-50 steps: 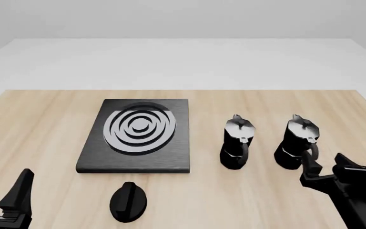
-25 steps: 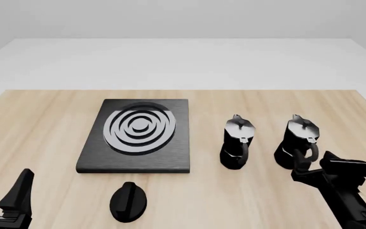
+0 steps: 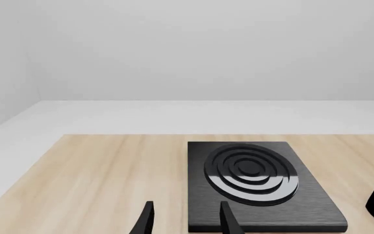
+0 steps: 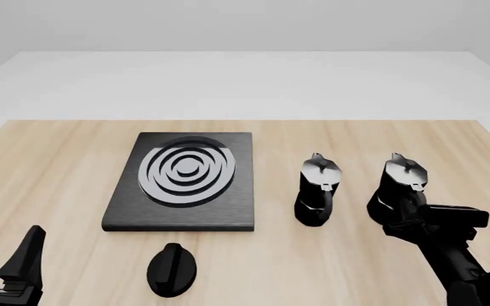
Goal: Put the right moka pot on the stove.
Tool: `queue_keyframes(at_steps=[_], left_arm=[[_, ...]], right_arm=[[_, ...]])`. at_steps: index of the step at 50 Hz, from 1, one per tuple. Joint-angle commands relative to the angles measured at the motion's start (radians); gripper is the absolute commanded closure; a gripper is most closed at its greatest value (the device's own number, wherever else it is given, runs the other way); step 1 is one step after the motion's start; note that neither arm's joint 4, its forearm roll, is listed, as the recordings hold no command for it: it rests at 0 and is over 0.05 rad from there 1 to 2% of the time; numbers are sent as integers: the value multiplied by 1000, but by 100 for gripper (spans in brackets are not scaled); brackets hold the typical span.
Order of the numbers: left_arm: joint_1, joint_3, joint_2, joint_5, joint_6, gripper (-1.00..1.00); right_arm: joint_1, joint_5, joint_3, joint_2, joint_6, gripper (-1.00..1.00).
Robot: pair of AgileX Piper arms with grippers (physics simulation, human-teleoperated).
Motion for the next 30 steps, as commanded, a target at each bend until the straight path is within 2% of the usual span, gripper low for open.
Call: queue_keyframes(at_steps=[1, 12, 17, 30], left_arm=[[0, 0, 0, 0, 0, -100], [0, 0, 0, 0, 0, -100], [0, 0, 0, 0, 0, -100], [0, 0, 0, 0, 0, -100]], right_arm=[[3, 0, -13, 4, 3, 100], [34, 0, 15, -49, -8, 100], [42, 5, 51, -138, -31, 100], [43, 192, 64, -405, -55, 100]])
